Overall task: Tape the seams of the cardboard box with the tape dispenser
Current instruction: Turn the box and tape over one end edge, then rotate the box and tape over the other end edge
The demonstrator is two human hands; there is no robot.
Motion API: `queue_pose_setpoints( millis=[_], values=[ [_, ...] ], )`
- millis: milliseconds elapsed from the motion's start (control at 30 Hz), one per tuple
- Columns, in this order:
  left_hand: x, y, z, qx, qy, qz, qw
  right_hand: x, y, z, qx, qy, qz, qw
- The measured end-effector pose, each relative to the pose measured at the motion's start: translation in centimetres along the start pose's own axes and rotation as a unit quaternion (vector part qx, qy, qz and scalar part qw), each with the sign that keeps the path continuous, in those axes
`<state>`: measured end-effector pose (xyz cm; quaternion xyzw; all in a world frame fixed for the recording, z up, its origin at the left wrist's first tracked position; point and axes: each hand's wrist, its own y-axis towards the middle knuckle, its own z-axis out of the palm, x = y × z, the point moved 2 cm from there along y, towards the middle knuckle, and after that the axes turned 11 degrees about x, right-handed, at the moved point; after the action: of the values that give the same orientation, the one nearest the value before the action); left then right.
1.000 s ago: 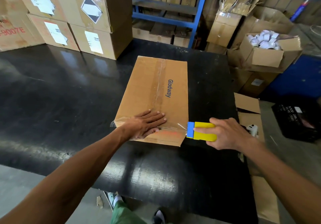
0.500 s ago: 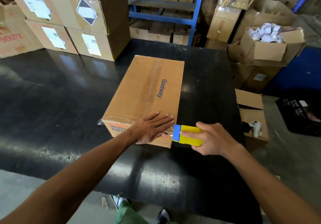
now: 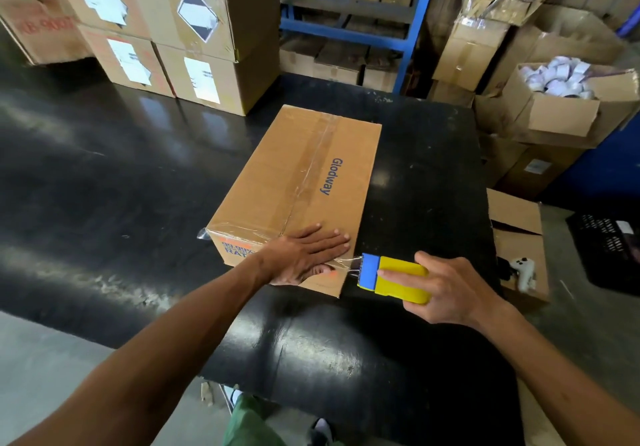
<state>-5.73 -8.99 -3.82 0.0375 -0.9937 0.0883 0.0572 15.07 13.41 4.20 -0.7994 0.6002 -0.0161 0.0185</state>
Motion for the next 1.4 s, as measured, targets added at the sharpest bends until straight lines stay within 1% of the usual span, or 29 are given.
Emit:
queue_pose_setpoints(
  millis=[100, 200, 333, 467, 500, 567, 633, 667, 767, 833, 900, 1000, 1067, 1133, 1167, 1200, 1300, 1400],
  values=[
    [0.0, 0.0, 0.1, 0.006, 0.002, 0.0, 1.0, -0.1, 0.5, 0.5, 0.001, -0.016, -0.003, 1.0],
    [0.0, 0.1, 0.2, 0.009, 0.0, 0.002, 1.0, 0.6, 1.7, 1.7, 0.003, -0.005, 0.021, 1.0],
    [-0.2, 0.0, -0.1, -0.005, 0.007, -0.004, 1.0, 2.4, 1.7, 2.9, -0.025, -0.006, 0.062, 0.998],
    [-0.2, 0.0, -0.4, -0.016, 0.007, -0.005, 1.0, 4.9, 1.7, 3.9, -0.057, -0.054, 0.078, 0.994],
    [-0.2, 0.1, -0.5, -0.016, 0.002, -0.005, 1.0, 5.3, 1.9, 4.0, -0.049, -0.069, 0.09, 0.992],
    [-0.3, 0.1, -0.6, -0.016, -0.003, -0.005, 1.0, 5.7, 1.9, 4.7, -0.002, -0.083, 0.127, 0.988],
    [-0.3, 0.0, -0.5, -0.012, -0.004, -0.003, 1.0, 5.7, 1.2, 5.6, 0.054, -0.066, 0.167, 0.982],
    [-0.4, 0.0, -0.5, -0.015, -0.007, -0.009, 1.0, 5.7, 0.7, 5.9, 0.068, -0.054, 0.18, 0.98],
    [-2.2, 1.6, -1.5, -0.046, -0.05, -0.05, 0.996, 5.1, 0.6, 4.8, 0.078, -0.024, 0.213, 0.974],
    [-4.2, 3.7, -1.9, -0.06, -0.073, -0.12, 0.988, 4.3, 1.3, 3.4, 0.063, -0.02, 0.238, 0.969],
    [-5.5, 5.3, -2.0, -0.064, -0.108, -0.207, 0.97, 3.6, 2.2, 2.3, 0.056, -0.012, 0.268, 0.962],
    [-5.4, 5.9, -2.0, -0.04, -0.137, -0.275, 0.951, 2.8, 2.6, 1.3, 0.04, 0.009, 0.3, 0.953],
    [-4.7, 6.0, -2.2, -0.006, -0.211, -0.341, 0.916, 2.7, 2.6, 0.7, 0.035, 0.02, 0.314, 0.949],
    [-4.1, 6.5, -2.7, 0.023, -0.262, -0.399, 0.879, 2.5, 2.7, 0.1, 0.019, 0.042, 0.333, 0.942],
    [-4.0, 6.7, -2.8, 0.043, -0.269, -0.409, 0.871, 2.4, 2.8, -0.2, 0.01, 0.054, 0.338, 0.939],
    [-4.0, 6.9, -3.0, 0.061, -0.264, -0.41, 0.871, 2.3, 2.9, -0.5, -0.001, 0.061, 0.341, 0.938],
    [-4.2, 6.9, -3.4, 0.09, -0.249, -0.394, 0.88, 1.7, 3.0, -1.5, -0.036, 0.092, 0.357, 0.929],
    [-3.9, 5.2, -2.9, 0.114, -0.226, -0.337, 0.907, 1.0, 3.2, -2.3, -0.099, 0.136, 0.363, 0.916]
  ],
)
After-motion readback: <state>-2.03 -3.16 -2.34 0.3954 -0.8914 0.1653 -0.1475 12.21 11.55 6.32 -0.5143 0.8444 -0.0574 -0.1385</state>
